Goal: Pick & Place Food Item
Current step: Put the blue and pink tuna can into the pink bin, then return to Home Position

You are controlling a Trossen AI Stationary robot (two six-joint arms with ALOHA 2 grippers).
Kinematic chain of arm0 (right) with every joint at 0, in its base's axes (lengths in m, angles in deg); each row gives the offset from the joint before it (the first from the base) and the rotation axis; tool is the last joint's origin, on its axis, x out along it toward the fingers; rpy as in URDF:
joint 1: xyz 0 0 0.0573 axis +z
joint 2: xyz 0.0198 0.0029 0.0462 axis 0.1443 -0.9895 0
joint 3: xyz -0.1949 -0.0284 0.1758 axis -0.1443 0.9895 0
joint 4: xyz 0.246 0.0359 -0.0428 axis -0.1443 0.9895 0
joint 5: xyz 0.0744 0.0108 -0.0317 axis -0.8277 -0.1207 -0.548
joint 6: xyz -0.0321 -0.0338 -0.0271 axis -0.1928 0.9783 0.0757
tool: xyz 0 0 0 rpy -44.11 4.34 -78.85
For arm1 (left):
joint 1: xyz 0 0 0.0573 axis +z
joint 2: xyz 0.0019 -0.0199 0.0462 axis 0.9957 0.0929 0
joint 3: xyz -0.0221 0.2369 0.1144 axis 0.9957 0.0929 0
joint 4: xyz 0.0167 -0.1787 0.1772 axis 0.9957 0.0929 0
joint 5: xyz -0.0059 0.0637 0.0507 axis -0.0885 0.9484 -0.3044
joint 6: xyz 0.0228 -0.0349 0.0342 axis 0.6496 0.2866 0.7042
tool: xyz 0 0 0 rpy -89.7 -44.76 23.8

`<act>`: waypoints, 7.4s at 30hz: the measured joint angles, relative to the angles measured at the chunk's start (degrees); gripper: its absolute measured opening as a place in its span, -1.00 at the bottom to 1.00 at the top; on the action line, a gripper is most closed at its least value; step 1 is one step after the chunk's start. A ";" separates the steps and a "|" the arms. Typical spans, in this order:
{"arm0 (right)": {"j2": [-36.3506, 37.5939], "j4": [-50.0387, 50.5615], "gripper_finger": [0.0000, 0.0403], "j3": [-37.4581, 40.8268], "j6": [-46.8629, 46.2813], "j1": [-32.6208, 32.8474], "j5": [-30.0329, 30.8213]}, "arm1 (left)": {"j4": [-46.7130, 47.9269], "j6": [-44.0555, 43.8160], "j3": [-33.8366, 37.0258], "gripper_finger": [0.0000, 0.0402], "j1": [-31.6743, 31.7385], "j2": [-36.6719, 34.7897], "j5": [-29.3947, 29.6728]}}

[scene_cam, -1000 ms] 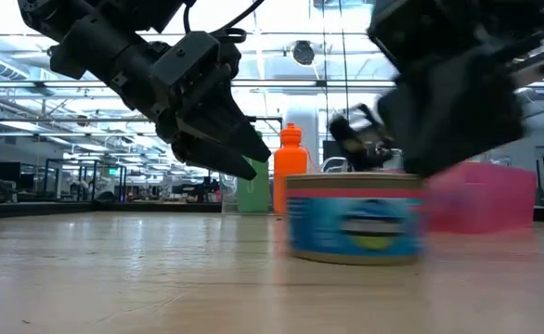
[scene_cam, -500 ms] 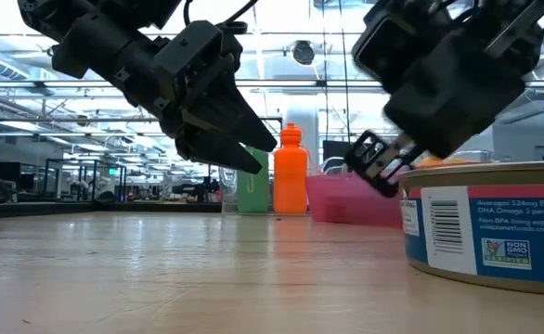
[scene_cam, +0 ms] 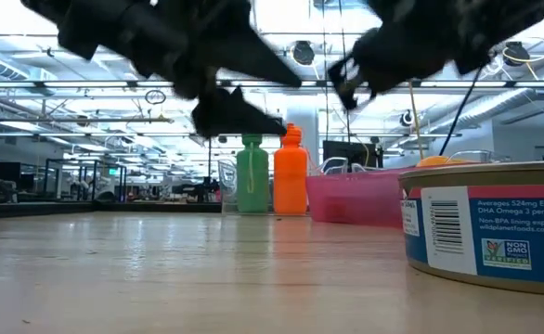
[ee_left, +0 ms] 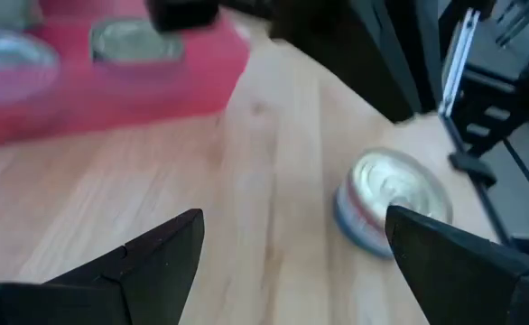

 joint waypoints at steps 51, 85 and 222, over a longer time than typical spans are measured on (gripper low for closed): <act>14.52 11.94 0.11 9.42 7.53 8.08 28.53 | 46.06 8.58 -29.81 0.77 0.70 21.42 1.79; -3.47 22.42 0.53 -5.01 34.99 1.22 23.41 | 43.11 25.59 -29.74 0.77 6.92 12.96 -18.02; 88.40 27.39 0.77 32.77 7.43 12.55 59.75 | 18.77 22.58 33.66 0.77 11.83 -76.00 -13.21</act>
